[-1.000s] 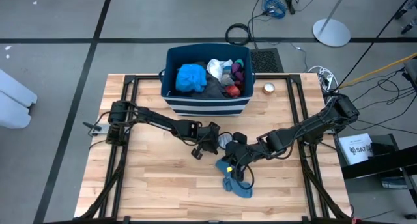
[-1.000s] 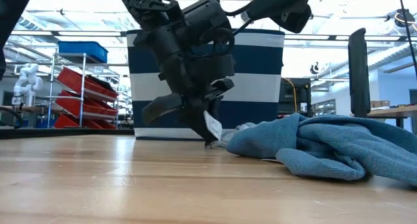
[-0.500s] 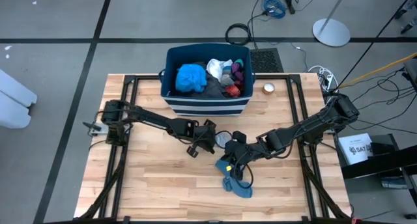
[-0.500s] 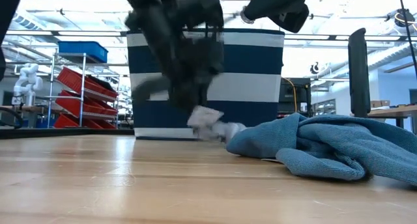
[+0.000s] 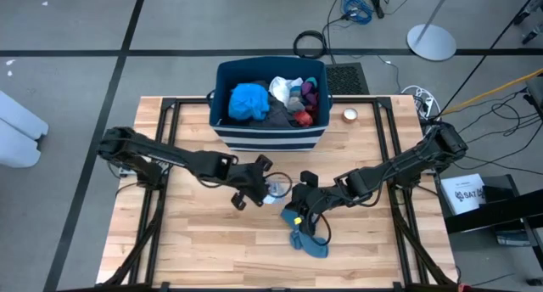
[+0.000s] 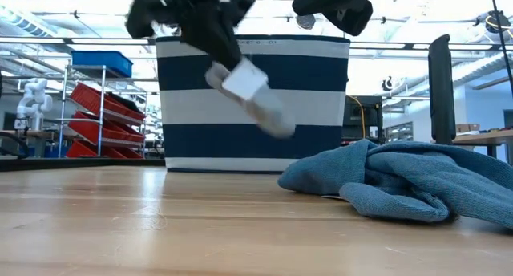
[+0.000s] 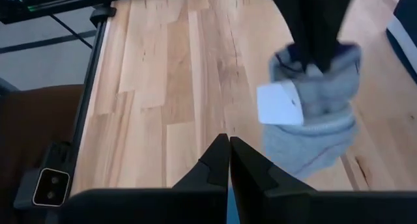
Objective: Sort clothes
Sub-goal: Put the gray and purple sock into the blue laundry bin
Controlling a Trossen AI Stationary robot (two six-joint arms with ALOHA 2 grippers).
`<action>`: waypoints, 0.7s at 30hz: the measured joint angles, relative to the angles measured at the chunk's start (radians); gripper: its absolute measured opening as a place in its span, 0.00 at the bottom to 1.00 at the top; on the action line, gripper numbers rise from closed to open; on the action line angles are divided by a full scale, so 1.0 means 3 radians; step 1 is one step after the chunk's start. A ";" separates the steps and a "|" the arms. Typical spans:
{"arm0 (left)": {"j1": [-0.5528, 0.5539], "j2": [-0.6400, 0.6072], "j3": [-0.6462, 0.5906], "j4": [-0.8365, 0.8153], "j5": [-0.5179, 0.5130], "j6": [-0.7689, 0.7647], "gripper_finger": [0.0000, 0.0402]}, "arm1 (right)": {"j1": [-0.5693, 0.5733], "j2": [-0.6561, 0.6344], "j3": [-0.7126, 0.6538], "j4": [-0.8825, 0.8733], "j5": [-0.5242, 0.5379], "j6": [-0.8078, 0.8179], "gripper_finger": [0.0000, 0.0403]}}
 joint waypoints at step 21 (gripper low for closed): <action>-0.0294 -0.0628 -0.0046 -0.0457 0.0198 -0.0075 0.00 | -0.0062 0.0320 0.0001 0.0665 0.0465 -0.0299 0.60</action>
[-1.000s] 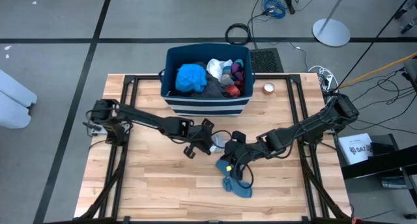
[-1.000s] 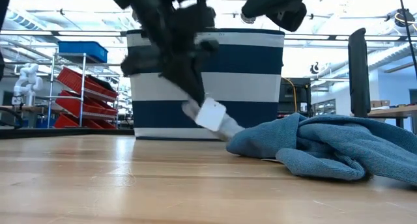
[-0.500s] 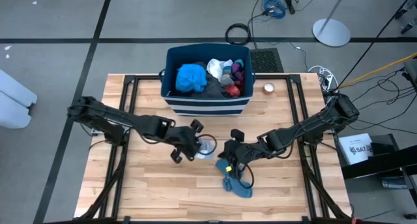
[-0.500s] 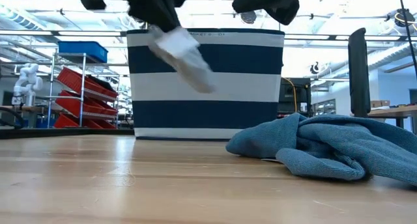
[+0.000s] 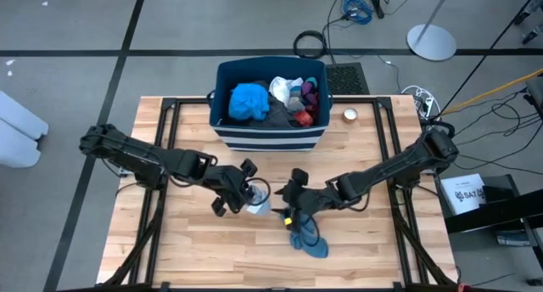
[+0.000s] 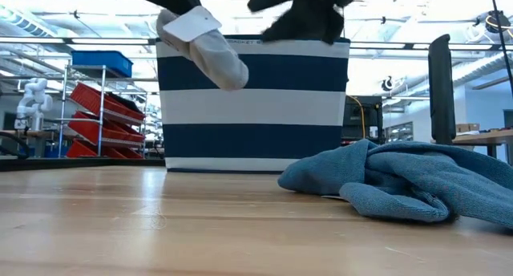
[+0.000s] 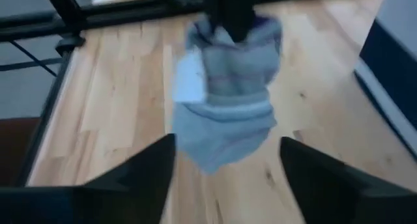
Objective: Sort clothes
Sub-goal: Put the gray and purple sock into the blue laundry bin
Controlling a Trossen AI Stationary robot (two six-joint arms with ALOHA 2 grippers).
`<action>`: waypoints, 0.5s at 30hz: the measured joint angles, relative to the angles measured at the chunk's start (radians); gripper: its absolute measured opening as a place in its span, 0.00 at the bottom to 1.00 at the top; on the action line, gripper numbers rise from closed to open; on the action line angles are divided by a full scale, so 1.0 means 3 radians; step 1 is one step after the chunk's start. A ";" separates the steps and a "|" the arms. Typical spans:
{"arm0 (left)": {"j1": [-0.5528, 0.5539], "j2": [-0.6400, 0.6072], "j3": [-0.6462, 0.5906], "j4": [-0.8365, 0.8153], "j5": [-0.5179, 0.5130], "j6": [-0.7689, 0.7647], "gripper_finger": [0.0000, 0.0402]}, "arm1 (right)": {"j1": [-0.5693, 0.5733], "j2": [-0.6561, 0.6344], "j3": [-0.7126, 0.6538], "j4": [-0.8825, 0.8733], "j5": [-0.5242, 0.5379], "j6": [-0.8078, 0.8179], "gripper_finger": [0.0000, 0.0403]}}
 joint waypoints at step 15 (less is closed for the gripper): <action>0.0000 -0.0004 0.0000 0.0017 0.0081 0.0003 0.00 | -0.0324 0.0507 -0.0001 0.0789 -0.0493 -0.0050 0.97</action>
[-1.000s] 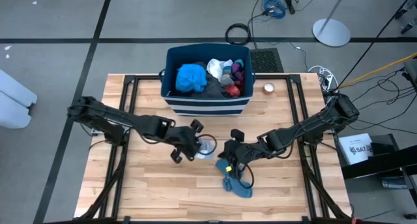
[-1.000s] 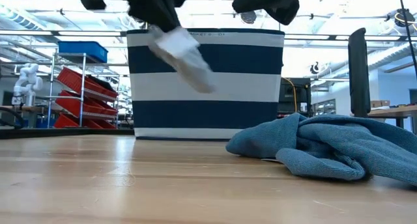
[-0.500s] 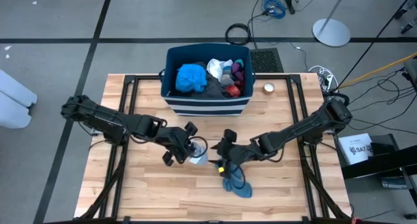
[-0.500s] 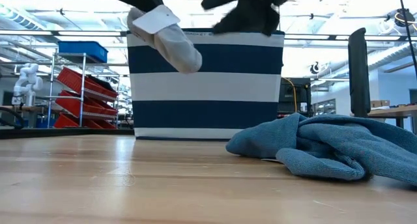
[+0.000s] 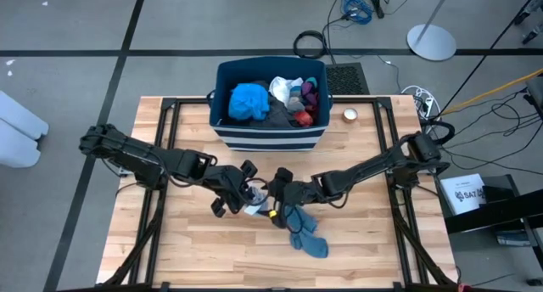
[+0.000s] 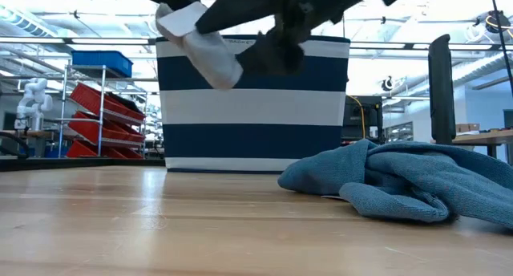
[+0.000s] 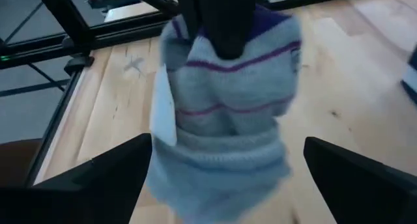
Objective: Sort clothes
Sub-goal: Put the gray and purple sock into the blue laundry bin
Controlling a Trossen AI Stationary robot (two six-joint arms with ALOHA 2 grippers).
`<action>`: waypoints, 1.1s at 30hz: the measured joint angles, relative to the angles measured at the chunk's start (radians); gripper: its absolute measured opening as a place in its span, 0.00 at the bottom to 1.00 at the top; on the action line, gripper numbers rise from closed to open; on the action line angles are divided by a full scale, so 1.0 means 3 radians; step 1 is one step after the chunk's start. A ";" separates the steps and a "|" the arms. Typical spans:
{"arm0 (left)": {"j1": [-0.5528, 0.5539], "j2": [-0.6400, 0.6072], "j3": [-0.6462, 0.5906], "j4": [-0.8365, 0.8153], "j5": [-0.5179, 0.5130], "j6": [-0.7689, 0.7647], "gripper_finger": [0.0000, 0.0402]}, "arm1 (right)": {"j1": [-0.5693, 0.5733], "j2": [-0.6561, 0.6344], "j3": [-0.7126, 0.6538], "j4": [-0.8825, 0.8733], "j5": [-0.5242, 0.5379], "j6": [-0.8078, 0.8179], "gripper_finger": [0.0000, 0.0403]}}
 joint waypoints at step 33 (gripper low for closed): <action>-0.0004 0.0000 0.0030 -0.0175 -0.0537 -0.0531 0.37 | -0.0058 0.0125 0.0000 0.0376 -0.0373 -0.0395 0.05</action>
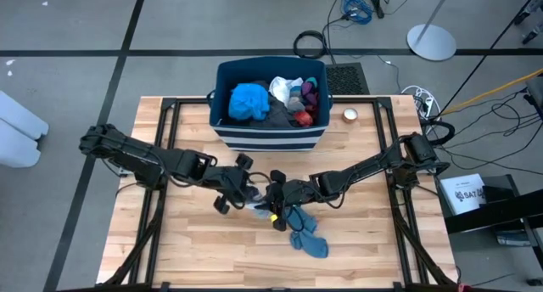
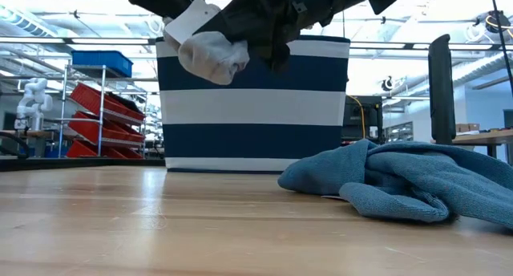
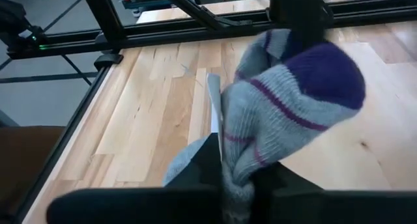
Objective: Sort clothes
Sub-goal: Put the gray and purple sock into the blue laundry bin
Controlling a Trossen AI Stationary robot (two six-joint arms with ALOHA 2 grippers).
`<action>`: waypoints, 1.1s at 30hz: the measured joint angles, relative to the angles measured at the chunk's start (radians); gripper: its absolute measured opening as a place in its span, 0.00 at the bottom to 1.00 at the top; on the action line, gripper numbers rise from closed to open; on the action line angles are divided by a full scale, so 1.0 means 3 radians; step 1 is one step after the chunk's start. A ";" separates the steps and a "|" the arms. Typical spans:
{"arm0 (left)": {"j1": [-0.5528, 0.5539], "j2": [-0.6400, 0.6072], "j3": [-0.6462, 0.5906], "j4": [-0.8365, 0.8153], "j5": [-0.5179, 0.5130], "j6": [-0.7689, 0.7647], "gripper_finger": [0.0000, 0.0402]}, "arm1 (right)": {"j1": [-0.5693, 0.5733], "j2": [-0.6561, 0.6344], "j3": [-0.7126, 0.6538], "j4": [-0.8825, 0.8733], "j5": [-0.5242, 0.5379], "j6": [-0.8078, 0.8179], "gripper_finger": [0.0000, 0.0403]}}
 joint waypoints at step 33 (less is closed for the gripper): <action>0.0120 -0.2280 -0.0833 0.0239 0.0020 -0.0694 0.39 | -0.0264 -0.0750 0.0000 -0.0423 0.0307 -0.0417 0.02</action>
